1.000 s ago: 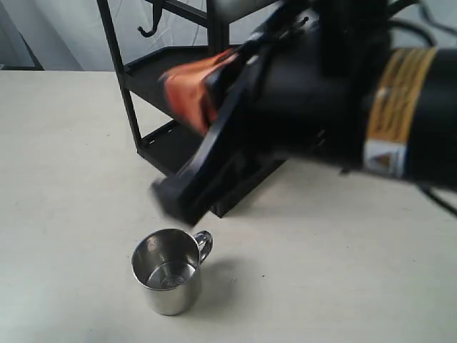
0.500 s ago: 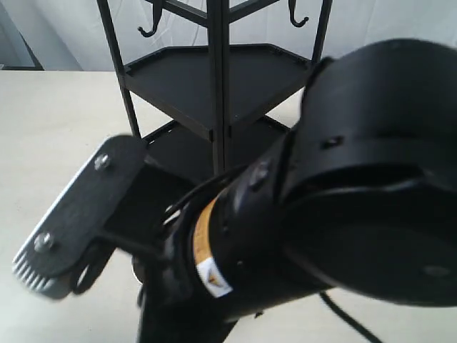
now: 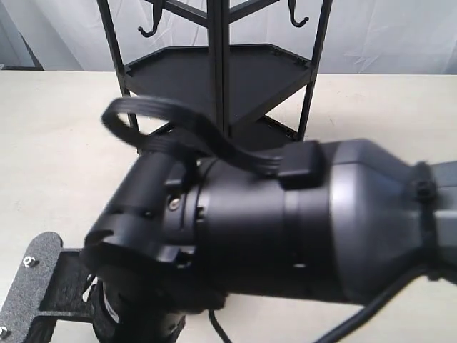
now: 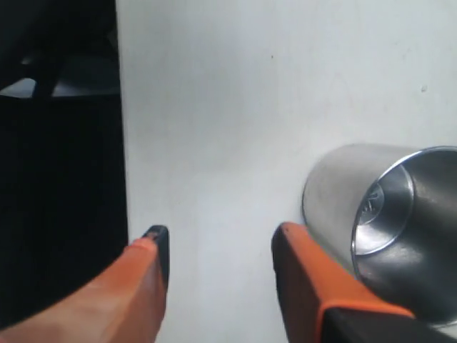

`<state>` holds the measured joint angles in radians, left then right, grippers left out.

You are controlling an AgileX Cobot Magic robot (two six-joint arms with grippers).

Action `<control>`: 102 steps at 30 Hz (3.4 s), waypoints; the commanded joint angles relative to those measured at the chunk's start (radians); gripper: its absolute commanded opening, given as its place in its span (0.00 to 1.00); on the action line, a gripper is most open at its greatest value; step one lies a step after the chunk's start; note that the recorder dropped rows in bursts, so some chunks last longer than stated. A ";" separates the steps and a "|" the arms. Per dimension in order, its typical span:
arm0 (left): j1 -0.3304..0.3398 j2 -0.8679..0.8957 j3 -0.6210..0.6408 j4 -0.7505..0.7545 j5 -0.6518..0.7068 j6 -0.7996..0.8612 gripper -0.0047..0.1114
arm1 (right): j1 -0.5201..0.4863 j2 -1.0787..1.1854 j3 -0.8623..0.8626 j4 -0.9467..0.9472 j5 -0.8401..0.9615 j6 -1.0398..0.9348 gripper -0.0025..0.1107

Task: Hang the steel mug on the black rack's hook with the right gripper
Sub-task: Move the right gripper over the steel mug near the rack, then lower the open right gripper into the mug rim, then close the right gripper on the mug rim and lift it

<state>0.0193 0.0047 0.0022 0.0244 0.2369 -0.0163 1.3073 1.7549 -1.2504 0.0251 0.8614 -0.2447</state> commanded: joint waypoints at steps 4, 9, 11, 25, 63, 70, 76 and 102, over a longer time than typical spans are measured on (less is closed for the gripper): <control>-0.001 -0.005 -0.002 -0.004 -0.006 0.000 0.05 | -0.003 0.041 -0.052 -0.081 0.019 -0.006 0.43; -0.001 -0.005 -0.002 -0.004 -0.006 0.000 0.05 | -0.005 0.033 -0.127 -0.093 0.052 -0.006 0.43; -0.001 -0.005 -0.002 -0.004 -0.006 0.000 0.05 | -0.013 0.048 -0.129 -0.106 0.035 -0.006 0.43; -0.001 -0.005 -0.002 -0.004 -0.006 0.000 0.05 | -0.113 0.202 -0.251 0.023 0.070 0.343 0.43; -0.001 -0.005 -0.002 -0.004 -0.006 0.000 0.05 | -0.144 0.053 -0.250 -0.172 0.360 1.208 0.43; -0.001 -0.005 -0.002 -0.004 -0.006 0.000 0.05 | -0.194 0.059 -0.168 -0.013 0.241 1.323 0.43; -0.001 -0.005 -0.002 -0.004 -0.006 0.000 0.05 | -0.208 0.063 -0.109 0.018 0.222 1.380 0.43; -0.001 -0.005 -0.002 -0.004 -0.006 0.000 0.05 | -0.232 0.147 -0.038 -0.014 0.043 1.474 0.35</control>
<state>0.0193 0.0047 0.0022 0.0244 0.2369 -0.0163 1.0810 1.8933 -1.2909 0.0114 0.9082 1.2325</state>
